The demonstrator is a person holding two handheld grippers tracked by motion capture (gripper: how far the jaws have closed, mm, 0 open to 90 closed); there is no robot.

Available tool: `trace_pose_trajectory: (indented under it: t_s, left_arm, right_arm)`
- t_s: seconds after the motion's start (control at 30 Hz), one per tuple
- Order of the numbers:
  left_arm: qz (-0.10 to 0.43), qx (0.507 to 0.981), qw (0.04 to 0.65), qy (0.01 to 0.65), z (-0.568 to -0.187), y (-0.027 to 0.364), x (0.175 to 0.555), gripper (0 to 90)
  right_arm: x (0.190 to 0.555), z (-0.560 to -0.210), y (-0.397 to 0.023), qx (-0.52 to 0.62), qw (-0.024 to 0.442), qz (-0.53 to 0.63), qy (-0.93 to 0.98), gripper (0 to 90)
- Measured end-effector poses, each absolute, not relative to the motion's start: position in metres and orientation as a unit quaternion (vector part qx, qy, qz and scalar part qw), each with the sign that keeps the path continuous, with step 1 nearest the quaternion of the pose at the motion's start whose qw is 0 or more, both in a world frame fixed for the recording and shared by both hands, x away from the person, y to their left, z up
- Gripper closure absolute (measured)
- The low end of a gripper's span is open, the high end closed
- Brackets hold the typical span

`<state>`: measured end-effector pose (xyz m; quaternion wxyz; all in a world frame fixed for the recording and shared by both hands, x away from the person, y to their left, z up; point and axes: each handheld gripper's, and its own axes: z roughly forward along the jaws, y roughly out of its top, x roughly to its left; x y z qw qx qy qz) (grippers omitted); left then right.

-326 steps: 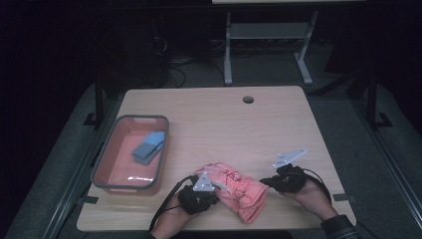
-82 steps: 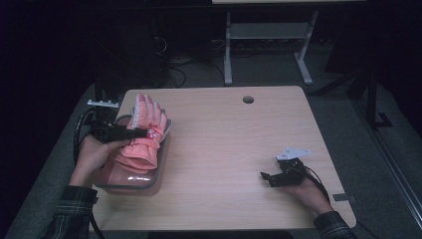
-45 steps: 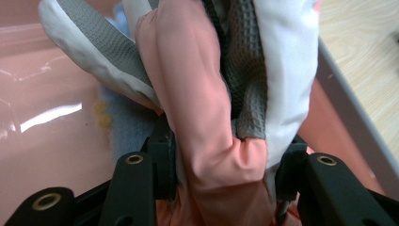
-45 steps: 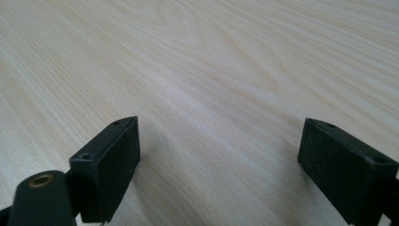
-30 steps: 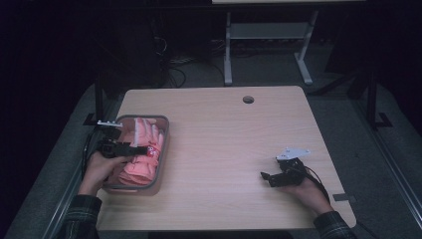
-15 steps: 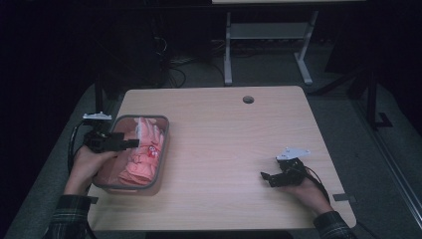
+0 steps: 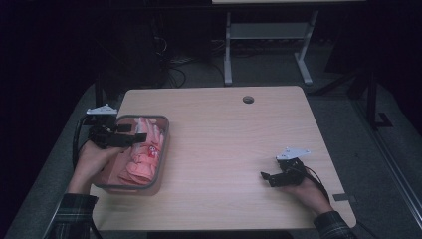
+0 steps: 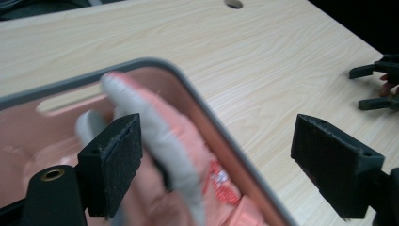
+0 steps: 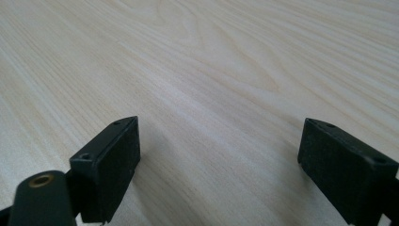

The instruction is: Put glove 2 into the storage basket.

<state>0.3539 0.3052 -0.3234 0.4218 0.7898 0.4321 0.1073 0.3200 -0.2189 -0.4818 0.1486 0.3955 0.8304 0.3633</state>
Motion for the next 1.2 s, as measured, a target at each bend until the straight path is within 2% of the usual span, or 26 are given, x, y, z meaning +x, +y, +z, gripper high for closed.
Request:
trace_pose_trajectory:
  t_s: [0.53,0.9,1.2]
  left_arm:
    - [0.103,0.810,0.440,0.374,-0.319,0.238,0.348,16.7]
    - [0.083,0.832,0.437,0.331,-0.344,0.185,0.336,16.7]
    - [0.083,0.843,0.433,0.309,-0.369,0.159,0.329,16.6]
  right_arm:
    - [0.320,-0.482,-0.219,0.395,0.149,0.364,0.830,12.7]
    - [0.320,-0.482,-0.219,0.395,0.149,0.364,0.830,12.7]
    - [0.320,-0.482,-0.219,0.395,0.149,0.364,0.830,12.7]
